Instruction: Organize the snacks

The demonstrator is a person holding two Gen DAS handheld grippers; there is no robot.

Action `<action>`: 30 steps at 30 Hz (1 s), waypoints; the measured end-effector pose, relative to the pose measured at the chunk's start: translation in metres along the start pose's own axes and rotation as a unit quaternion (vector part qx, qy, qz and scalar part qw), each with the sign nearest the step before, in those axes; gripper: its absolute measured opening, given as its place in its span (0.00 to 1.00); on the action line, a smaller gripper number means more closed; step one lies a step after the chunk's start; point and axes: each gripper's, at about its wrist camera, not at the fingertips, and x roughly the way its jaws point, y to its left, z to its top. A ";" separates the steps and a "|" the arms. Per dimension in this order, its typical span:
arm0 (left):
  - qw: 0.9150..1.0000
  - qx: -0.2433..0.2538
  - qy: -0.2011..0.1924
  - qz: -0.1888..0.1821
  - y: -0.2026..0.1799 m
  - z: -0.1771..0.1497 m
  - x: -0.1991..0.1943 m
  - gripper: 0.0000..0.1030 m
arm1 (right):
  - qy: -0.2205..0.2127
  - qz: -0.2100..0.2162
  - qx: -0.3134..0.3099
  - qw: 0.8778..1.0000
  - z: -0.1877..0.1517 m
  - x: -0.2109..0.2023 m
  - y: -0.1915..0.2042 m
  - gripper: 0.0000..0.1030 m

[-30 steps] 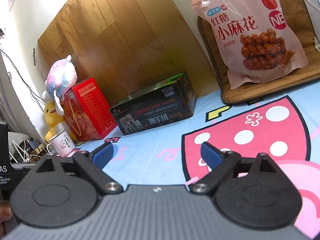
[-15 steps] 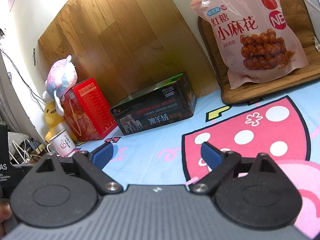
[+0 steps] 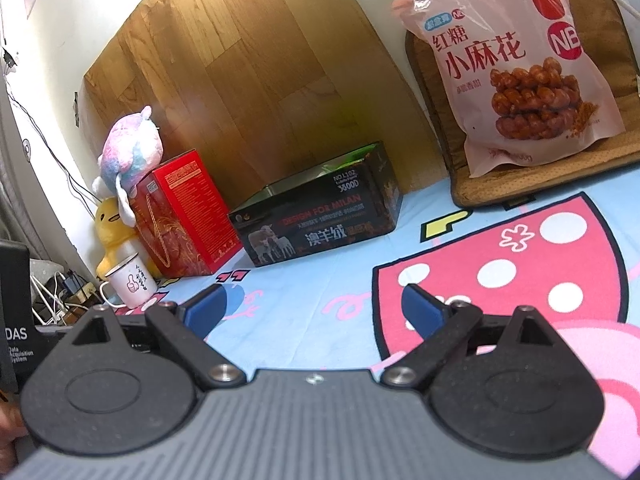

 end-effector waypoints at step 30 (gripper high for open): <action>0.996 0.028 -0.044 0.067 0.001 0.003 -0.014 1.00 | -0.005 0.008 -0.015 1.000 -0.001 -0.002 0.006 0.96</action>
